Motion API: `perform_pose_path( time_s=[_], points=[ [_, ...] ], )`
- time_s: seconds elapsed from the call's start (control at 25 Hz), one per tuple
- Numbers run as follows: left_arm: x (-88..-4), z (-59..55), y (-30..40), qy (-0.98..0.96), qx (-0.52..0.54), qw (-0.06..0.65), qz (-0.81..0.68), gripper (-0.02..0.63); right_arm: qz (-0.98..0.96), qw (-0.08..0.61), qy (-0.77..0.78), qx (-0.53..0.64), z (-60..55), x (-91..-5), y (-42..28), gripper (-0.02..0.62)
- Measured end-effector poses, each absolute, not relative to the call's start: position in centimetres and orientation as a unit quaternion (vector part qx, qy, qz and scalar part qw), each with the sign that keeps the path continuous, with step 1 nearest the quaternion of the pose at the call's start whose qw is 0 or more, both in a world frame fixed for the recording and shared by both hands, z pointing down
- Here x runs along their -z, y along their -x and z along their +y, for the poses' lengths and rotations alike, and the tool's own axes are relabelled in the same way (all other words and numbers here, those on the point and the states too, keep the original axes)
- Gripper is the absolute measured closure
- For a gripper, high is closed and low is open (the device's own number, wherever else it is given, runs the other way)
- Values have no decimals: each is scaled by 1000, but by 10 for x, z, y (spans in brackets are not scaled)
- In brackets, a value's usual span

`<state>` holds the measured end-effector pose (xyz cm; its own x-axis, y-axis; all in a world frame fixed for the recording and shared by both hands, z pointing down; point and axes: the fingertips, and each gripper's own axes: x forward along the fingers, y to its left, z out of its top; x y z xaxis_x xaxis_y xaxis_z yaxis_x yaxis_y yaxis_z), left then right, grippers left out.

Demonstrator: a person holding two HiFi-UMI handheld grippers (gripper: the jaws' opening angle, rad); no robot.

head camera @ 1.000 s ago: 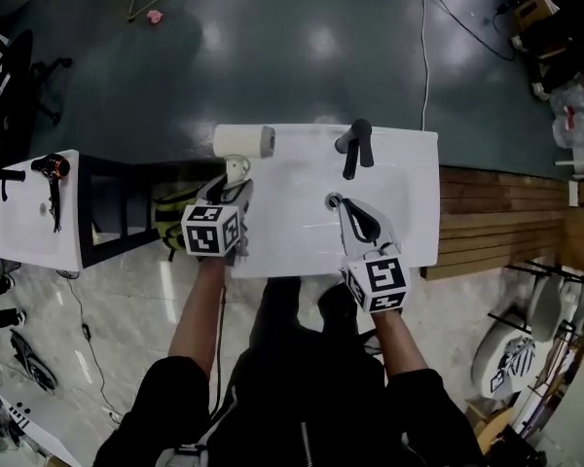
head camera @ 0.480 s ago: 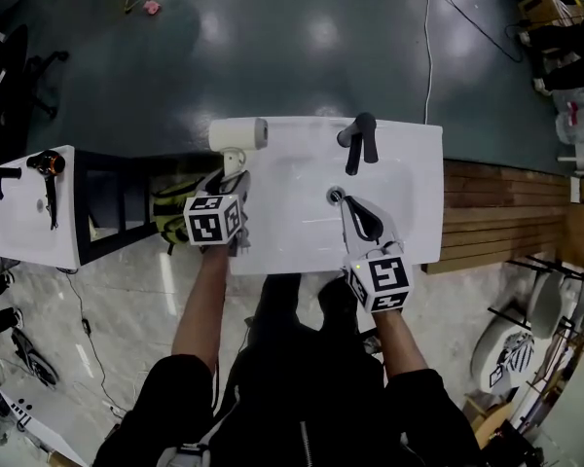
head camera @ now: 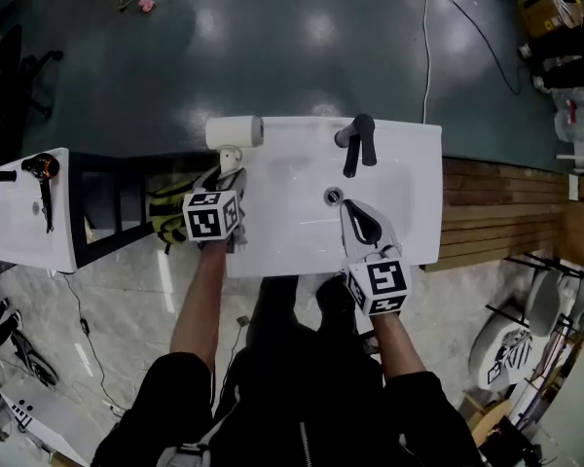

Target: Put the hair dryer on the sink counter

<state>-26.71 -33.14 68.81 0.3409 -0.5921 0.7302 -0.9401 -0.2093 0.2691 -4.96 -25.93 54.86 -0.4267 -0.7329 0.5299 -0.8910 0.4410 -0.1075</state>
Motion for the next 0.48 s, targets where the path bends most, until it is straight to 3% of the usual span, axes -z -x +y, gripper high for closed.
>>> perform_pose_path(
  time_s=[0.48],
  points=[
    [-708, -334, 265, -723, -274, 369, -516, 407, -815, 212, -498, -206, -258, -558, 46, 591]
  ],
)
